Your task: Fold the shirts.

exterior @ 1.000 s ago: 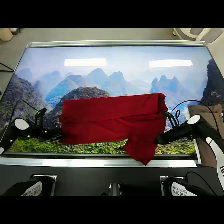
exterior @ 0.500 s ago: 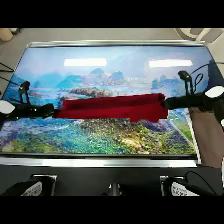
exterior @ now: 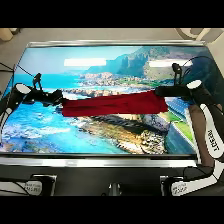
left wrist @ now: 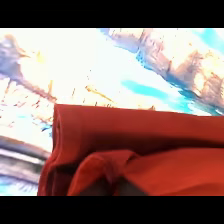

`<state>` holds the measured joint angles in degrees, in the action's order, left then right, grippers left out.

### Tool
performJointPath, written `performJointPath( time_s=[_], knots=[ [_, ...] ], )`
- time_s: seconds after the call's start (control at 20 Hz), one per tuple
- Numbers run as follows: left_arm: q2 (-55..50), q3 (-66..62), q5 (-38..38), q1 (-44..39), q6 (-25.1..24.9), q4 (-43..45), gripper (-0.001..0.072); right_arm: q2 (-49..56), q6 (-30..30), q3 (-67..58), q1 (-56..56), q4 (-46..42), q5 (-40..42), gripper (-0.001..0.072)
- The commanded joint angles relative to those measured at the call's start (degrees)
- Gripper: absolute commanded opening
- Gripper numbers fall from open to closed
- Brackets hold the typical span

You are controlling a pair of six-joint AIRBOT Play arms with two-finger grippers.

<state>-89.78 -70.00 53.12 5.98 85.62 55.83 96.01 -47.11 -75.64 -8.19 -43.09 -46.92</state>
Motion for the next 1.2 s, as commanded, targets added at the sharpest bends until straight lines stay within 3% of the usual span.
performJointPath(
  time_s=[0.0,0.05,0.2,0.35,0.65,0.75,0.8,0.85,0.9,0.95,1.0,1.05,1.1,1.15],
  knots=[
    [-4.37,-1.88,0.68,0.31,1.92,-2.01,0.0719,3.30,-0.15,-0.74,1.07,0.20,1.25,0.0668],
    [-4.17,-2.91,2.56,1.05,0.48,-1.84,0.0720,2.84,0.24,-1.51,-0.33,-1.05,-2.36,0.0716],
    [-2.21,-6.97,9.60,3.04,-2.58,-1.84,0.0719,2.10,-1.29,-2.80,-5.60,-12.28,-12.72,0.0717],
    [2.27,-7.91,9.92,3.02,-3.19,-1.95,0.0719,3.34,-1.75,-2.80,-6.43,-18.27,-17.07,0.0717],
    [10.51,-7.89,9.92,-0.04,-3.37,-1.92,0.0719,8.35,-4.74,-2.80,-2.51,-15.45,-17.14,0.0716],
    [11.69,-7.89,9.94,-2.05,-3.37,-1.92,0.0719,8.70,-4.72,-2.80,-0.63,-13.25,-16.68,0.0673],
    [11.69,-7.89,9.92,-3.26,-3.37,-1.92,0.0719,8.63,-4.74,-2.82,0.20,-12.33,-16.22,0.0537],
    [11.39,-7.87,9.86,-4.83,-3.34,-1.92,0.0719,8.57,-4.74,-2.82,0.68,-10.64,-16.11,0.0211],
    [10.88,-7.85,9.53,-6.49,-3.32,-1.92,0.0714,8.26,-4.70,-2.95,0.66,-7.85,-16.22,0.0024],
    [10.10,-7.82,8.81,-8.66,-3.10,-1.92,0.0694,7.34,-3.98,-3.26,0.66,-5.18,-16.98,0.0019],
    [9.07,-7.82,7.82,-10.97,-3.08,-1.92,0.0523,5.81,-2.91,-3.54,0.66,-3.58,-17.62,0.0019],
    [7.58,-7.82,6.14,-13.84,-2.67,-1.92,0.0140,3.67,-2.56,-3.91,0.66,-2.78,-18.43,0.0019],
    [5.86,-7.85,3.30,-16.76,-2.67,-1.92,0.0032,1.42,-2.58,-4.31,0.66,-2.58,-19.52,0.0019],
    [3.63,-7.85,-0.46,-19.98,-2.47,-1.92,0.0027,-1.36,-2.64,-4.42,0.66,-2.47,-20.96,0.0019]
  ],
)
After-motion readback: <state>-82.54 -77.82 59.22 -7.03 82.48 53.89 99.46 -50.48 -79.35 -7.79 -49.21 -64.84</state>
